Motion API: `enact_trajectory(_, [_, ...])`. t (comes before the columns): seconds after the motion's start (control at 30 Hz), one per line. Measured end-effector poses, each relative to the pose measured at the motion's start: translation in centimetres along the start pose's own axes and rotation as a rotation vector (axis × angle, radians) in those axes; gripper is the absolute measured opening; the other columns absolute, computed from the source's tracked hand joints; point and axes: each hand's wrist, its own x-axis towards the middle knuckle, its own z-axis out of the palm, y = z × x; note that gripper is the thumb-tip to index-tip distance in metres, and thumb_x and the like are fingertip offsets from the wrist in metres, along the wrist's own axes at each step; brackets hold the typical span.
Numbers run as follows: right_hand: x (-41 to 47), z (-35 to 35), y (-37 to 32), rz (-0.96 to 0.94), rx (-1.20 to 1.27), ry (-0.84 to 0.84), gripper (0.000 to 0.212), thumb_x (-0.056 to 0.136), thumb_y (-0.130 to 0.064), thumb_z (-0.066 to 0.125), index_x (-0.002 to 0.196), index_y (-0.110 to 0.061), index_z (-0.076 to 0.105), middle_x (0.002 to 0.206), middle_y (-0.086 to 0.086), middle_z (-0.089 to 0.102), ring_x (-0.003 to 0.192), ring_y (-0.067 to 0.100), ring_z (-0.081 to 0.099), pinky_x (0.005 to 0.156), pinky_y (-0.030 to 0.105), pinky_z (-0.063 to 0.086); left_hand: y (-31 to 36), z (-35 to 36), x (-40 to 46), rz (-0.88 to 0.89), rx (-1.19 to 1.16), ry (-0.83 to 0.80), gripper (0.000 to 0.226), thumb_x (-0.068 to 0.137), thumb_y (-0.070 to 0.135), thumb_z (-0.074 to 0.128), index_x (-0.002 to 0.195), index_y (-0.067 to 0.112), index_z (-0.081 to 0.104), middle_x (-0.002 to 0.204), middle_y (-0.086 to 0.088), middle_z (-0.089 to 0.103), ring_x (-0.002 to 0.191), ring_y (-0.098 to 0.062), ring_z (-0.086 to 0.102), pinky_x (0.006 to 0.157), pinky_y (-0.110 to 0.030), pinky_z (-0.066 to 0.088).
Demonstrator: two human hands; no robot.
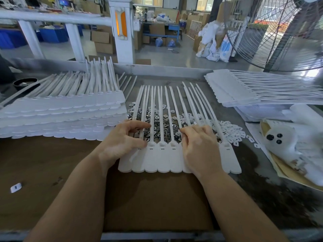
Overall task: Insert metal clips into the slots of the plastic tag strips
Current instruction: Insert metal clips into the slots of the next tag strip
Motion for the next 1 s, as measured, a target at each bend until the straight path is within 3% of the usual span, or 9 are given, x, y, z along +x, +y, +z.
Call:
enact_trajectory(0.07, [0.0,0.0,0.0,-0.005,0.002,0.003,0.009,0.084,-0.006,0.063,0.090,-0.006,0.070,0.083,0.007,0.069,0.082,0.029,0.056,0.073,0.041,0.050,0.0,0.0,0.0,0.000,0.019,-0.009,0.047,0.075,0.000,0.068,0.106,0.035,0.065,0.111,0.007,0.048,0.093,0.000,0.048,0.070,-0.012,0.034])
enact_trajectory(0.23, [-0.1,0.0,0.0,-0.006,0.002,0.003,0.010,0.084,-0.006,0.062,0.091,-0.007,0.070,0.084,0.007,0.069,0.083,0.029,0.056,0.074,0.041,0.050,0.0,-0.1,-0.1,0.010,0.030,-0.026,0.045,0.076,-0.002,0.066,0.103,0.034,0.065,0.114,0.004,0.049,0.097,-0.005,0.049,0.071,-0.016,0.036])
enact_trajectory(0.4, [0.0,0.0,0.0,-0.003,0.000,0.000,0.010,0.084,-0.006,0.063,0.091,-0.006,0.070,0.084,0.007,0.070,0.083,0.029,0.056,0.074,0.041,0.050,0.0,-0.2,-0.1,-0.028,-0.069,0.005,0.034,0.080,-0.002,0.061,0.095,0.028,0.068,0.088,-0.002,0.051,0.075,-0.012,0.048,0.056,-0.011,0.041])
enact_trajectory(0.57, [0.0,0.0,0.0,-0.003,-0.003,-0.003,0.011,0.084,-0.006,0.063,0.092,-0.007,0.070,0.084,0.007,0.069,0.083,0.029,0.056,0.074,0.040,0.050,0.1,0.1,-0.1,-0.040,0.015,0.013,0.035,0.077,-0.004,0.061,0.095,0.027,0.066,0.096,-0.006,0.053,0.078,-0.015,0.047,0.064,-0.025,0.036])
enact_trajectory(0.73, [0.0,0.0,0.0,0.000,-0.001,-0.008,0.011,0.084,-0.006,0.062,0.092,-0.007,0.070,0.085,0.007,0.070,0.084,0.029,0.056,0.075,0.041,0.050,0.2,0.7,0.3,-0.004,0.007,0.170,0.018,0.081,0.005,0.065,0.086,0.022,0.067,0.078,-0.001,0.060,0.070,-0.011,0.053,0.060,-0.018,0.041])
enact_trajectory(0.83, [0.0,0.0,0.0,-0.007,-0.003,-0.005,0.011,0.084,-0.006,0.061,0.091,-0.006,0.070,0.084,0.008,0.069,0.083,0.029,0.057,0.075,0.041,0.050,0.3,1.4,0.9,0.056,0.211,0.325,0.012,0.084,0.016,0.067,0.079,0.026,0.064,0.077,0.010,0.065,0.071,-0.003,0.059,0.062,-0.015,0.044])
enact_trajectory(1.0, [0.1,0.0,0.0,0.000,-0.001,-0.020,0.012,0.084,-0.006,0.061,0.092,-0.006,0.070,0.085,0.008,0.069,0.084,0.029,0.056,0.077,0.042,0.050,1.0,1.9,1.7,0.077,0.614,0.319,0.016,0.088,0.020,0.061,0.098,0.024,0.072,0.088,0.006,0.068,0.080,-0.013,0.059,0.076,-0.027,0.049])
